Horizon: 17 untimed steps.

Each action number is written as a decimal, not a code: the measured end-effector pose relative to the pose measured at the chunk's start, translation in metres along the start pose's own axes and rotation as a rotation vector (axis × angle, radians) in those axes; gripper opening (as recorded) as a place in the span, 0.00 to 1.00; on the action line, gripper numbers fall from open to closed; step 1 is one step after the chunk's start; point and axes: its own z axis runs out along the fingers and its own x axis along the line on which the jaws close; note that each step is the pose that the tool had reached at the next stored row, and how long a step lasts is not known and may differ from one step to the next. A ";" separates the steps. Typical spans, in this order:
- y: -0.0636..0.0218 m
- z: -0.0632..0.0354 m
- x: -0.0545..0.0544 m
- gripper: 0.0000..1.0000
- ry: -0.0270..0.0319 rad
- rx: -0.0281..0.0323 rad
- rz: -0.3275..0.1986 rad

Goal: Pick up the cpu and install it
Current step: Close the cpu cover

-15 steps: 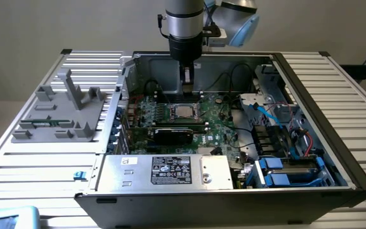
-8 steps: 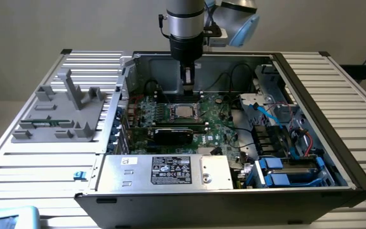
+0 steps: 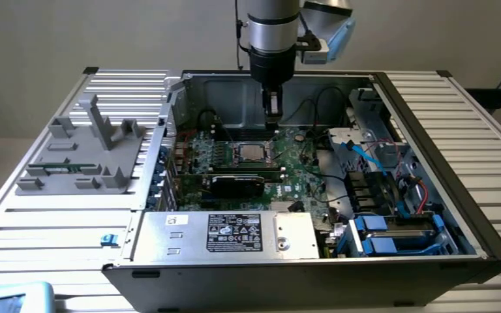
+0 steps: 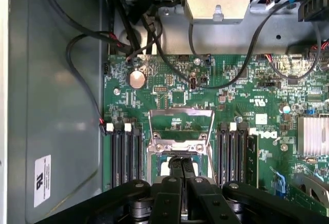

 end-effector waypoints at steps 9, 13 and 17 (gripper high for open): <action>0.0303 0.0023 0.000 0.11 0.0001 -0.0001 0.000; 0.0451 0.0034 0.001 0.11 -0.0001 -0.0001 0.000; 0.0569 0.0049 0.001 0.11 0.0001 -0.0001 0.000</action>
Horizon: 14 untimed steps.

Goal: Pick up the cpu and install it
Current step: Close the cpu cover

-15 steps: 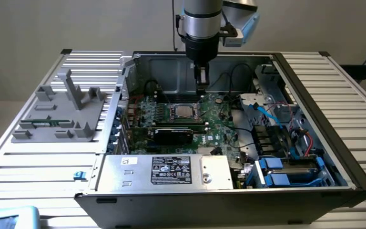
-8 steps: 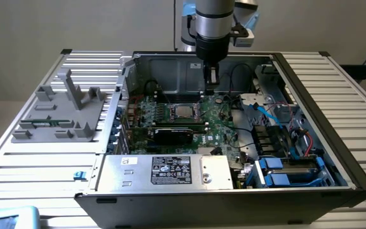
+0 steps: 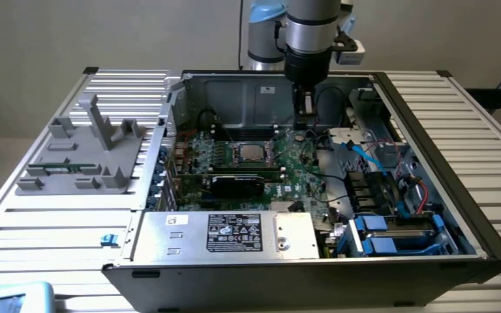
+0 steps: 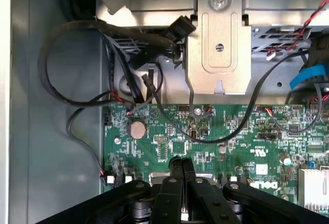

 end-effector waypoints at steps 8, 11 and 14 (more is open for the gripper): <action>0.0101 0.0124 0.000 0.11 -0.0001 0.0000 0.000; 0.0109 0.0179 0.000 0.11 0.0001 0.0001 0.000; 0.0111 0.0235 -0.001 0.11 0.0002 0.0021 0.000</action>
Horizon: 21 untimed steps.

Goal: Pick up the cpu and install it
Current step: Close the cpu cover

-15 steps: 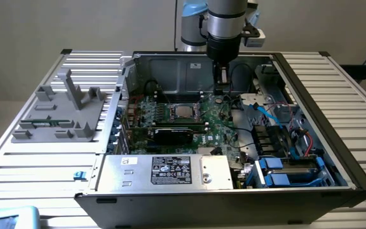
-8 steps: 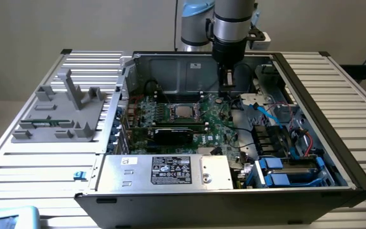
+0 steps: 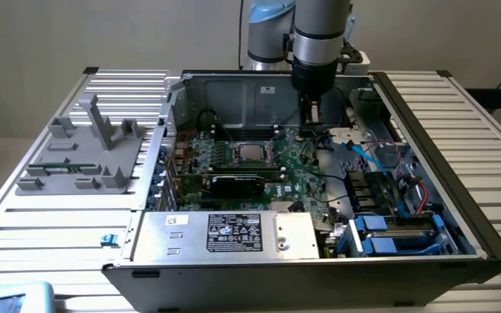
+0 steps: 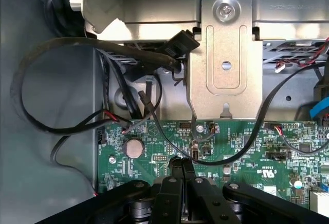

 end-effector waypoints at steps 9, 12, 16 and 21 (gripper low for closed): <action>-0.0003 0.0059 0.000 0.11 0.0040 0.0894 0.003; -0.0003 0.0059 0.000 0.11 0.0101 0.1418 0.005; -0.0003 0.0052 0.000 0.11 0.0174 0.1930 0.007; -0.0012 0.0038 0.000 0.11 0.0232 0.2532 0.009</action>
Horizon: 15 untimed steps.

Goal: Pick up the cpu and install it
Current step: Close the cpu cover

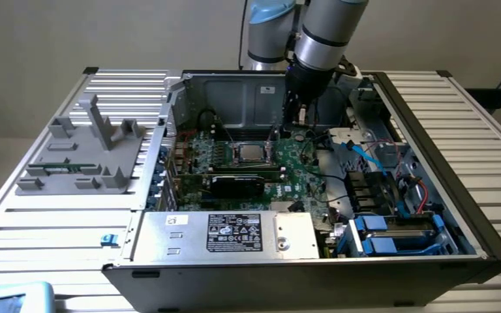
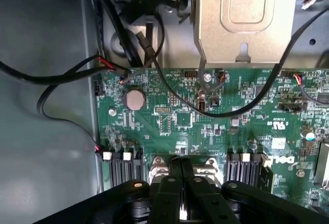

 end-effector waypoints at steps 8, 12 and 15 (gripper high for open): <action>-0.0140 0.0006 0.000 0.11 0.0110 0.0708 0.002; -0.0263 0.0028 -0.001 0.11 0.0169 0.0745 0.001; -0.0365 0.0048 -0.001 0.11 0.0170 0.0743 0.001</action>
